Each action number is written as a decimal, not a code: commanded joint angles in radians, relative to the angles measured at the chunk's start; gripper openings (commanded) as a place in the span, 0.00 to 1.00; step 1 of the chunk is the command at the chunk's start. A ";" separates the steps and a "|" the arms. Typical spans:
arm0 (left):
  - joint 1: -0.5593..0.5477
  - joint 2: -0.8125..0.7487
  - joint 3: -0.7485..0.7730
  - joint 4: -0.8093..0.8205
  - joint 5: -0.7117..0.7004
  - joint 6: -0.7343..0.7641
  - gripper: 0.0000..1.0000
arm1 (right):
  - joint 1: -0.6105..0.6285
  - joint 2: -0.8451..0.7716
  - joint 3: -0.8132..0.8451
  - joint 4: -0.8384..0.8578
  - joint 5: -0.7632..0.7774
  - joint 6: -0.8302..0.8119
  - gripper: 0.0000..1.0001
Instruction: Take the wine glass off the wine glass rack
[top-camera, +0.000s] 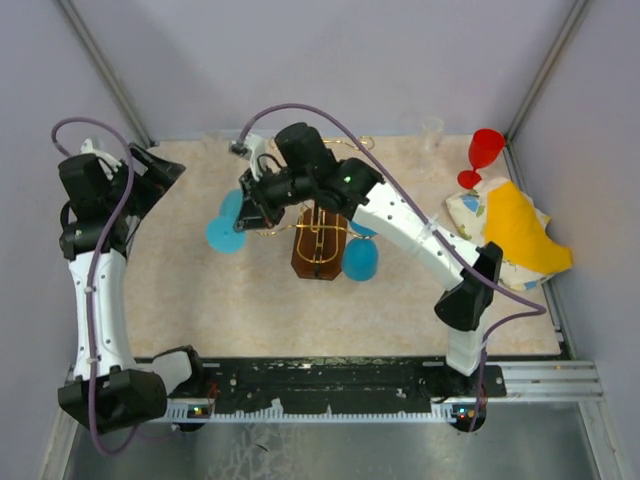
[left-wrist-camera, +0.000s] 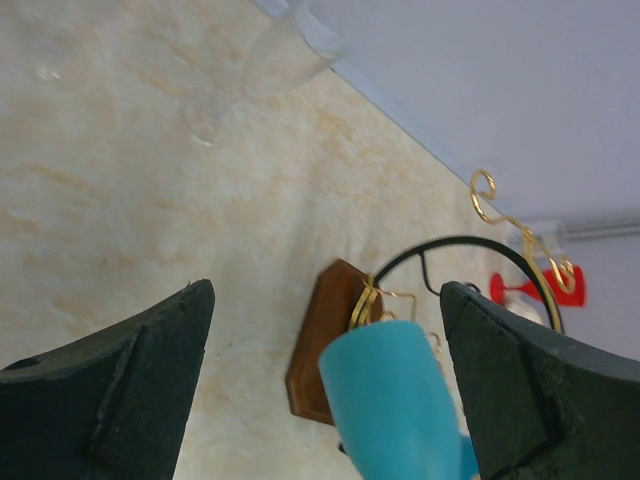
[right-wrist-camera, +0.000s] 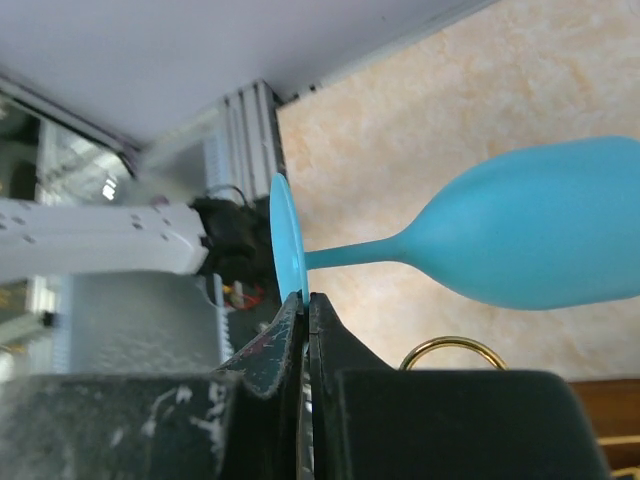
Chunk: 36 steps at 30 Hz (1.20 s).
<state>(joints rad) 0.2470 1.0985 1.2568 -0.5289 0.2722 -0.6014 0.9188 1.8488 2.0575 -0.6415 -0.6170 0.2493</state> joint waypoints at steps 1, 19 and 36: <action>0.036 0.010 -0.014 -0.031 0.330 -0.104 1.00 | 0.089 -0.054 0.035 -0.133 0.141 -0.337 0.00; 0.028 -0.059 -0.211 0.089 0.616 -0.159 1.00 | 0.197 -0.148 -0.085 -0.061 0.261 -0.762 0.00; -0.011 -0.040 -0.254 0.235 0.754 -0.253 1.00 | 0.214 -0.088 -0.025 -0.048 0.230 -0.749 0.00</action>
<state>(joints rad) 0.2474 1.0584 1.0084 -0.3508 0.9794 -0.8413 1.1252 1.7554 1.9713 -0.7441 -0.3687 -0.4873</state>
